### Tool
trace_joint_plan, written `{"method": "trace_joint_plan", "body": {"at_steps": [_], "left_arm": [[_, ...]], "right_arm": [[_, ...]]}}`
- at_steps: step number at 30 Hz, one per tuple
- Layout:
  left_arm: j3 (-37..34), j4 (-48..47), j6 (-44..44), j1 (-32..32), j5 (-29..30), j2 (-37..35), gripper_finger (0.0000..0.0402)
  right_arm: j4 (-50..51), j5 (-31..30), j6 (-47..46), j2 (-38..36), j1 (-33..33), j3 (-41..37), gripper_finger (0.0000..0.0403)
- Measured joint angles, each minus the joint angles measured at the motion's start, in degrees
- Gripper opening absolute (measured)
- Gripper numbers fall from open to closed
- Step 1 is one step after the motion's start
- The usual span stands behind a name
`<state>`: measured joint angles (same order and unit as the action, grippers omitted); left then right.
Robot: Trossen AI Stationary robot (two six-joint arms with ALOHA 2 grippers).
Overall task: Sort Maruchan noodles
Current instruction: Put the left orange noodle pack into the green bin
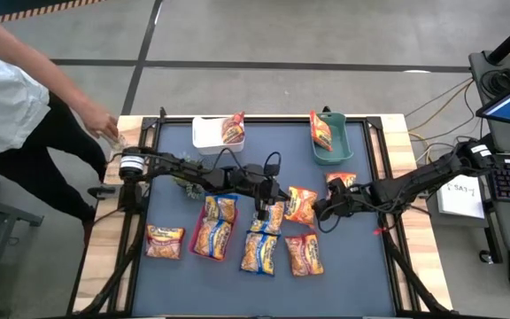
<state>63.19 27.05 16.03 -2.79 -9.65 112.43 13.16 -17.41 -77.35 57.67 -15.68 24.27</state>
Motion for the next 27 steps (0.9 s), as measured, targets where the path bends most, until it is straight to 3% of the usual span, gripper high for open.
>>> {"method": "trace_joint_plan", "body": {"at_steps": [11, 18, 27], "left_arm": [[3.9, -1.1, 3.3, -0.2, 0.0, 4.7, 0.0], [4.4, 0.4, 3.4, -0.5, 0.0, 7.8, 0.0], [4.6, -0.2, 2.5, -1.2, 0.0, 9.4, 0.0]], "right_arm": [[-0.2, 2.2, -6.2, 2.9, -0.6, -1.1, 0.0241], [-1.0, -0.8, -8.2, 6.5, -0.5, -1.1, 0.0243], [-11.8, -2.3, -6.4, 13.9, -0.4, -1.2, 0.0243]]}}
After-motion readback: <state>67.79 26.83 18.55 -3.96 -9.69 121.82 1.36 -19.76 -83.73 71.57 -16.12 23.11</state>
